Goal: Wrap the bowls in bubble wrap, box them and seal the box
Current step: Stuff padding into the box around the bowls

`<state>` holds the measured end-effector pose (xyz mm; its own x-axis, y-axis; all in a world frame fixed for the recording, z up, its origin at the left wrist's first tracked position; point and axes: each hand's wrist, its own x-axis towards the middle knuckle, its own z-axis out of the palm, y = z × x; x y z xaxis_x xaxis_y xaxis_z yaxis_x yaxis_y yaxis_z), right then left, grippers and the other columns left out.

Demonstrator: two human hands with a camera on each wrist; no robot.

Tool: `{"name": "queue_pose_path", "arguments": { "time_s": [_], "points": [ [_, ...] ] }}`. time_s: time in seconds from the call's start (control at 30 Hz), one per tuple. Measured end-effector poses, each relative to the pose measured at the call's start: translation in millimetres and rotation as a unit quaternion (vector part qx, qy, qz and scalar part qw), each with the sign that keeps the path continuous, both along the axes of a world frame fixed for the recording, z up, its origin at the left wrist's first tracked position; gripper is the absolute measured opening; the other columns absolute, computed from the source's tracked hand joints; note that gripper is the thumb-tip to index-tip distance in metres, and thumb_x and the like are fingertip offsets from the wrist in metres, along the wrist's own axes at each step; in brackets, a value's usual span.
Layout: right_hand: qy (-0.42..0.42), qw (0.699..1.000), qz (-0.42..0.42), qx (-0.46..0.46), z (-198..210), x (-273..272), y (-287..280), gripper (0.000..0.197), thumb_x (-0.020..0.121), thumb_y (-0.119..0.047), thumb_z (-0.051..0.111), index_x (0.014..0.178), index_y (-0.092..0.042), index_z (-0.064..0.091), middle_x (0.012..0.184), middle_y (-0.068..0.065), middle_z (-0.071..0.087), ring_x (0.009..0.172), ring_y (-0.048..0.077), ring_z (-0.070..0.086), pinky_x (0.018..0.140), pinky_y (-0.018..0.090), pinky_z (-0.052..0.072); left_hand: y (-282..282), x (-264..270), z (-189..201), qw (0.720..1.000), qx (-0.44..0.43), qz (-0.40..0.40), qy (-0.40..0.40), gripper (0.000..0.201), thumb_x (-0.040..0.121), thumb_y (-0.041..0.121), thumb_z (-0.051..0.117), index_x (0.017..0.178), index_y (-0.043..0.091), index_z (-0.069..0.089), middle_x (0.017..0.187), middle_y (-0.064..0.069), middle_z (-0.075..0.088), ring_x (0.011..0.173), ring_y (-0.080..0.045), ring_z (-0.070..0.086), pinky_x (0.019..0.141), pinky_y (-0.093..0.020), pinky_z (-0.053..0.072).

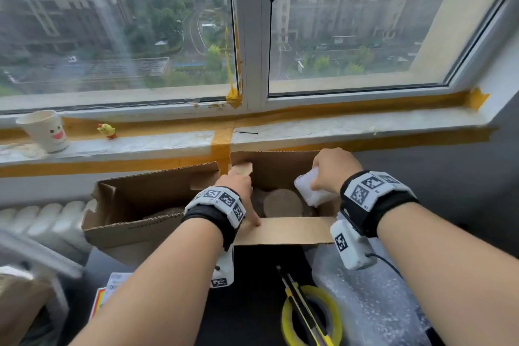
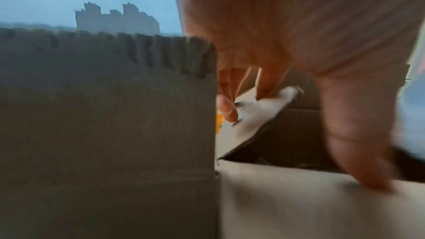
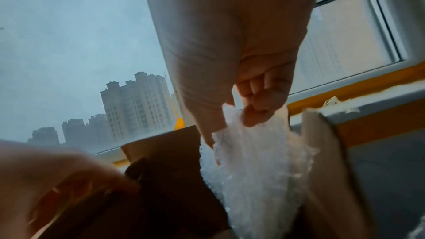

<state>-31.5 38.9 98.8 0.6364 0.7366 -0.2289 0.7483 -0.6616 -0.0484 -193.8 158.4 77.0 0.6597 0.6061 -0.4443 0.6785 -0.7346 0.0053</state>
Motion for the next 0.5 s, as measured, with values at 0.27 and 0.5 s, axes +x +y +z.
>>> {"name": "queue_pose_path", "arguments": {
  "time_s": [0.27, 0.5],
  "points": [
    [0.099, 0.995, -0.003, -0.010, -14, -42, 61, 0.024, 0.078, -0.023, 0.075, 0.067, -0.011, 0.057, 0.069, 0.003, 0.063, 0.067, 0.020, 0.062, 0.058, 0.028, 0.049, 31, -25, -6, 0.988, -0.044, 0.067, -0.136, 0.078, 0.081, 0.008, 0.068, 0.149, 0.016, 0.029, 0.145, -0.008, 0.046, 0.130, -0.027, 0.046, 0.104, -0.036, 0.043],
    [0.116, 0.992, -0.041, -0.035, -59, -60, 89, 0.023, 0.080, -0.019, 0.073, 0.101, -0.011, 0.069, 0.092, 0.007, 0.068, 0.083, 0.025, 0.063, 0.067, 0.029, 0.048, 34, -35, -17, 0.985, -0.110, 0.012, -0.135, 0.122, 0.065, 0.042, 0.085, 0.154, 0.010, 0.008, 0.154, -0.010, 0.031, 0.140, -0.024, 0.032, 0.113, -0.035, 0.032]
  ]
}}
